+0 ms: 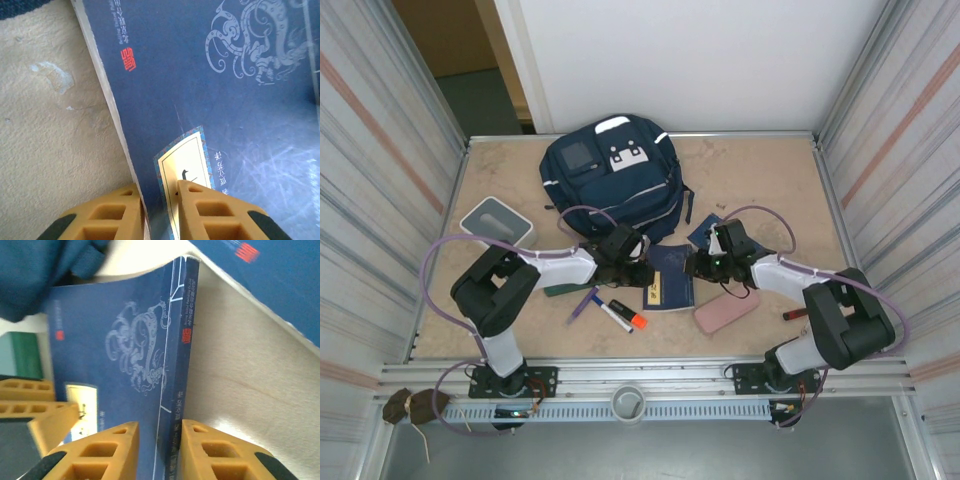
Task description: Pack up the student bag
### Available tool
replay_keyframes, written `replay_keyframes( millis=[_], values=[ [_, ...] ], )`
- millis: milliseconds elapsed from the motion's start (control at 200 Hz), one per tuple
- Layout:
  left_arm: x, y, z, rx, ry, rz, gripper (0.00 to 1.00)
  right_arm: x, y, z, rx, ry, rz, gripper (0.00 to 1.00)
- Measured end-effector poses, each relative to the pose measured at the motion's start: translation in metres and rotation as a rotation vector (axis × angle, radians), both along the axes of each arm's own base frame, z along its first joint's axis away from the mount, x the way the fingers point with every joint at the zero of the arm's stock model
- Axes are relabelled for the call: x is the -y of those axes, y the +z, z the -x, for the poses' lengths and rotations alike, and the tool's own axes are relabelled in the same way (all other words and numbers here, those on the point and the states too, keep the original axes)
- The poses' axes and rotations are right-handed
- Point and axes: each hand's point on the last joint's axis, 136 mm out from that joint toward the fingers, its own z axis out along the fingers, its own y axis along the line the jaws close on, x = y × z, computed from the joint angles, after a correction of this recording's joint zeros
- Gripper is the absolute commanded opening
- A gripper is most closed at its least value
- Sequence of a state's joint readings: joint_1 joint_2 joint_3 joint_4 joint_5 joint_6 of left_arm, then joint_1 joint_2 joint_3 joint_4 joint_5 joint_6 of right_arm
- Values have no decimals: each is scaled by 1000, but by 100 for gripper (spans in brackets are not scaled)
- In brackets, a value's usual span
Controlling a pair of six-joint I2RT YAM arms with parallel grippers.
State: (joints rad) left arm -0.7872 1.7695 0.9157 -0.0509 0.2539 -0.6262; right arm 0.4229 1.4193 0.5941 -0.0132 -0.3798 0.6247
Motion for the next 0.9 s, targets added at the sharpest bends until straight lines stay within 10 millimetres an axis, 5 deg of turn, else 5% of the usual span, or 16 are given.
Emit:
replay_keyframes(
  millis=[240,386,596,746,902],
  values=[
    [11,0,0,0,-21,43,21,-18,14,6,46,73,-110,21],
    [12,0,0,-2,-24,48,22,-16,12,7,33,54,-108,7],
    [13,8,-3,26,-46,58,44,0,19,1,9,-4,-121,0],
    [3,61,-16,177,-80,99,56,10,74,-13,104,-40,-199,0],
    [-23,133,-56,411,-75,85,65,22,142,-28,231,-67,-266,0]
  ],
)
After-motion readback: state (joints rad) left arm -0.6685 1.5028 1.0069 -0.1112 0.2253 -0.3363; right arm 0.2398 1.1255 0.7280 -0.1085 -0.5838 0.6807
